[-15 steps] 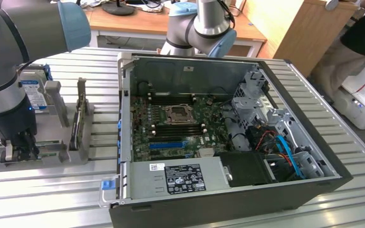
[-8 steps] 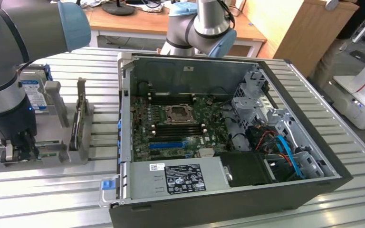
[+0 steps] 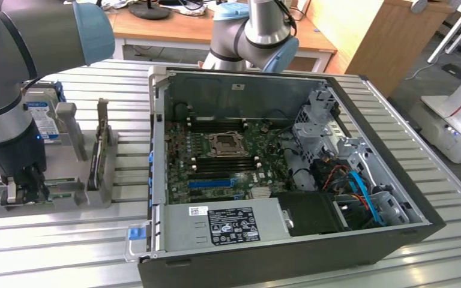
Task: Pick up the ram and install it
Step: 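Pick up the ram and move it above insertion slot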
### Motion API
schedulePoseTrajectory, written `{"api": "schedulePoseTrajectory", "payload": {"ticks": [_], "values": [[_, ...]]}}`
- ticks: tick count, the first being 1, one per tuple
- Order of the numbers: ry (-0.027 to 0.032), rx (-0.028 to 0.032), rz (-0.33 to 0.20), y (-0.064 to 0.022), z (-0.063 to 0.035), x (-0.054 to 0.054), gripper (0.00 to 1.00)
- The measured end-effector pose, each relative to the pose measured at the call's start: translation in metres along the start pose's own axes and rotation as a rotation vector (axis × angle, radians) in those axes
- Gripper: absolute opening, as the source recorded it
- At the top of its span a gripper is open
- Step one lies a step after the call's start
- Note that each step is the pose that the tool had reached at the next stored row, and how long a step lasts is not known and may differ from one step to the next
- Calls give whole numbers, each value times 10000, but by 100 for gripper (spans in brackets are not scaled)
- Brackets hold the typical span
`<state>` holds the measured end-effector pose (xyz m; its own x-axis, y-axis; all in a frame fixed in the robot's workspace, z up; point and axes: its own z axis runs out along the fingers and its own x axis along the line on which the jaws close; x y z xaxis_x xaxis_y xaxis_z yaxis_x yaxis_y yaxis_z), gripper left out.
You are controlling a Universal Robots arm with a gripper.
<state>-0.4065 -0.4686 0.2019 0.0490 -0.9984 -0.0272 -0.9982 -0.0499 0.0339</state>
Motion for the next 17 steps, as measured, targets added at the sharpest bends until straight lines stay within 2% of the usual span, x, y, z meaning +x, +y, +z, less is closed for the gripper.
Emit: {"api": "schedulePoseTrajectory", "payload": {"ticks": [17], "values": [[-5, 4, 153, 0, 1, 0, 12]]}}
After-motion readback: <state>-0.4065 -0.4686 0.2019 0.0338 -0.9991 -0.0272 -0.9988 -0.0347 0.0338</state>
